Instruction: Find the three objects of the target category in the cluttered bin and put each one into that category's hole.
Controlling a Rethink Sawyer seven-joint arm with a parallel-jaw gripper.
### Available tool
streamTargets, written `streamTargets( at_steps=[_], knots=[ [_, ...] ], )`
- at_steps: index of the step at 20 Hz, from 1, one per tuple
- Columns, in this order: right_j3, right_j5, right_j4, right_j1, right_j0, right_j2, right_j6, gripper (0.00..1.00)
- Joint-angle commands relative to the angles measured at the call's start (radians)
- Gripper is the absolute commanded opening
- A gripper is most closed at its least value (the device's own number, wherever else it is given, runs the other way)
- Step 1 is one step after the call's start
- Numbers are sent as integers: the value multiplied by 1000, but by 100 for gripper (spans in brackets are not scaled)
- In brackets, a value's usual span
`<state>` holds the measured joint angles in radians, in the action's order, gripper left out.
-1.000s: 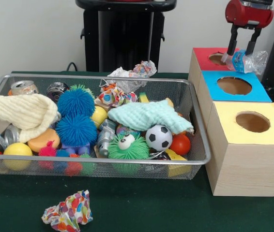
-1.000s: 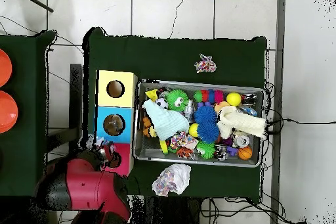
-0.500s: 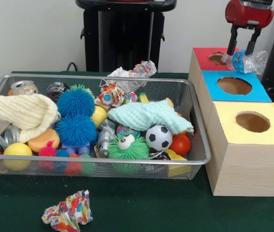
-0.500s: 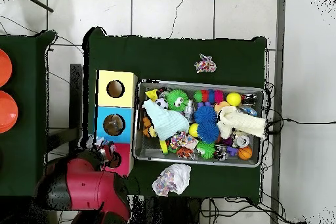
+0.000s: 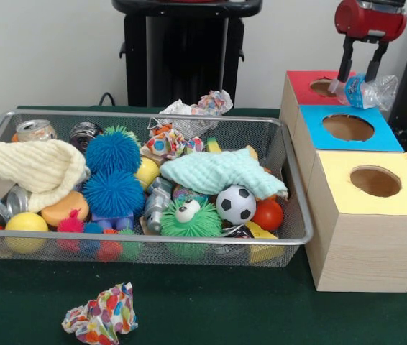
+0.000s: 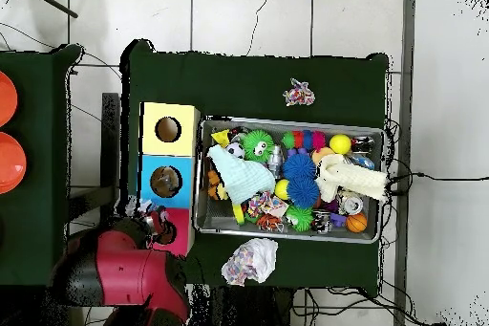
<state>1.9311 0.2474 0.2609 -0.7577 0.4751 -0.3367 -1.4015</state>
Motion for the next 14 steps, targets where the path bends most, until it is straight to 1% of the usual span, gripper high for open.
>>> streamTargets(
  at_steps=[1,7,14],
  knots=[
    [-35,95,38,-8,-43,60,-234,100],
    [-32,95,39,-11,-50,70,-231,100],
    [-44,130,38,-24,-50,65,-231,100]
  ],
)
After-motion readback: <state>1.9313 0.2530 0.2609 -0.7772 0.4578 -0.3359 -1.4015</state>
